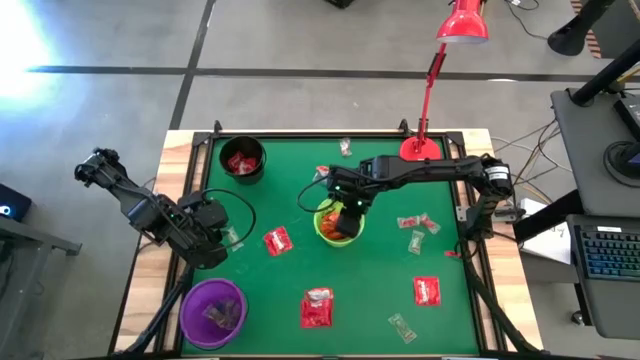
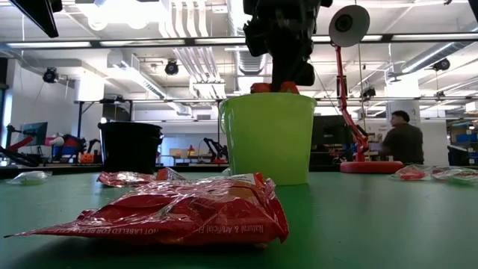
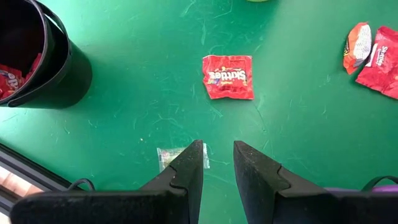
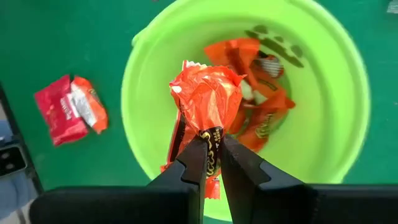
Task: Sort candy
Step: Put the orange chocolate into the green bucket
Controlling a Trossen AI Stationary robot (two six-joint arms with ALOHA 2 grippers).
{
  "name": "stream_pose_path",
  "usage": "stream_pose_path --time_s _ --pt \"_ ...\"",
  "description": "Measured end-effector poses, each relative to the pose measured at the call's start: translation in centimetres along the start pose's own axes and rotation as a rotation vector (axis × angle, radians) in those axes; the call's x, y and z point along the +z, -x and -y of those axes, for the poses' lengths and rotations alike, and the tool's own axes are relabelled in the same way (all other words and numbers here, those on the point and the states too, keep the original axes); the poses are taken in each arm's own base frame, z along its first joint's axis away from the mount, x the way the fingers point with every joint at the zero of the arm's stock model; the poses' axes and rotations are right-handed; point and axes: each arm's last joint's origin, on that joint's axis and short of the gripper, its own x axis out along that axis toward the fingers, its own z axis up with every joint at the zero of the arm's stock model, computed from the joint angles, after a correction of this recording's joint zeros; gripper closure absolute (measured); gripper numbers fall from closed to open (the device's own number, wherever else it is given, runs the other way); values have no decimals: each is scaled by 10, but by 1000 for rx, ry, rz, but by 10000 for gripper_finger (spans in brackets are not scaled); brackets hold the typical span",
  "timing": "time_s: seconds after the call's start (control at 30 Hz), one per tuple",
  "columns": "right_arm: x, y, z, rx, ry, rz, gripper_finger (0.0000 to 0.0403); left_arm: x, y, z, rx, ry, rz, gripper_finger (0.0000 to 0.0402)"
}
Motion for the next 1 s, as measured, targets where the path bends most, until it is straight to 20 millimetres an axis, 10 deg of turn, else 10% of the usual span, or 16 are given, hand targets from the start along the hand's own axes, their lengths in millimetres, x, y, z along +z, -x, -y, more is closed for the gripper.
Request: stream_pose_path --time_s 1.0 --pt "3 2 0 -40 86 53 369 0 0 0 -1 -12 1 330"
